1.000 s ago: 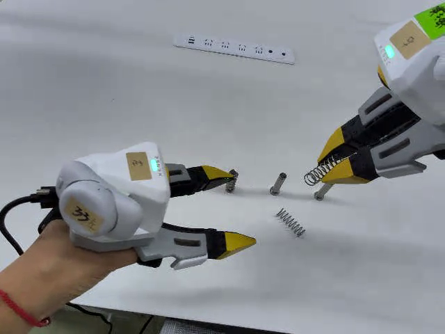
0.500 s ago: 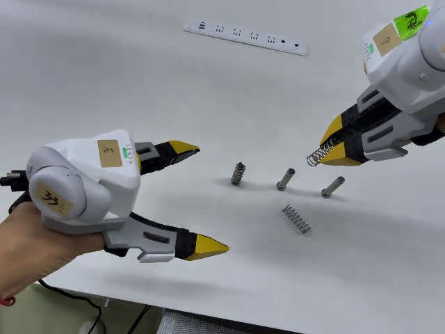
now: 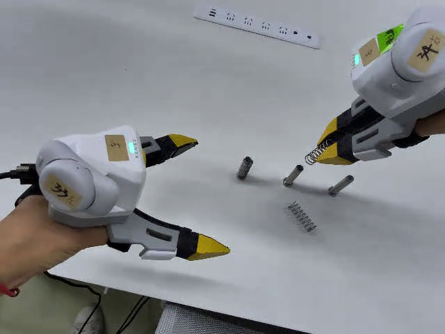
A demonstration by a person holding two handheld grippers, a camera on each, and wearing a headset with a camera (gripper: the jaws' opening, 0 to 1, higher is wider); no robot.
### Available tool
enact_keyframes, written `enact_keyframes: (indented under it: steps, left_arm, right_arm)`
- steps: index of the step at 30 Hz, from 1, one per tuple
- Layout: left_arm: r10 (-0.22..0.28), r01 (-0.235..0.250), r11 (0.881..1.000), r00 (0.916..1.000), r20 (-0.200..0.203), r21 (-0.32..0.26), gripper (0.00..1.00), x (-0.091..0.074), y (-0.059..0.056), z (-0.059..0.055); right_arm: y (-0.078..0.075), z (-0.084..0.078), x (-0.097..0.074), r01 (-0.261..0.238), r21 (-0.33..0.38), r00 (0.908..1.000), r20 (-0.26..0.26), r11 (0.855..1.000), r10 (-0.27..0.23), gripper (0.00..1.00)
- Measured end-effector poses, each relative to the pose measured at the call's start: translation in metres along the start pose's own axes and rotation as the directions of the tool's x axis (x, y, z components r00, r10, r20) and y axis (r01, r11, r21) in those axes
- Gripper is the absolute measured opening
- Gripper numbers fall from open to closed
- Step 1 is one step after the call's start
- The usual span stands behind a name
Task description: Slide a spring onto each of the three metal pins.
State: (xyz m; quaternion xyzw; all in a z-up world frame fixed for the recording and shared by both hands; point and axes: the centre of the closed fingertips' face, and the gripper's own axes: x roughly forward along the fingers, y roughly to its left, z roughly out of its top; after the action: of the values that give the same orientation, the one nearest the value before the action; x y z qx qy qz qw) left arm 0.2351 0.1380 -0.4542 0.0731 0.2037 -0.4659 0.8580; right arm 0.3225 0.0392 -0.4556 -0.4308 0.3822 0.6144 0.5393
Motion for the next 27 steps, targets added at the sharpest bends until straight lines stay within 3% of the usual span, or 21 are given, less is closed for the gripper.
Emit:
enact_keyframes:
  steps: [5,27]
  left_arm:
    - [-0.003,0.003,1.0,1.0,-0.005,0.0,1.0,0.001,0.0,-0.002]
    - [-0.009,0.01,0.999,0.9999,0.011,-0.032,1.0,0.003,0.001,0.0]
  right_arm:
    - [-0.001,-0.005,0.01,-0.007,0.003,0.9999,-0.013,1.0,0.007,0.12]
    - [-0.004,-0.008,0.019,-0.023,0.017,0.9992,-0.033,1.0,0.024,0.12]
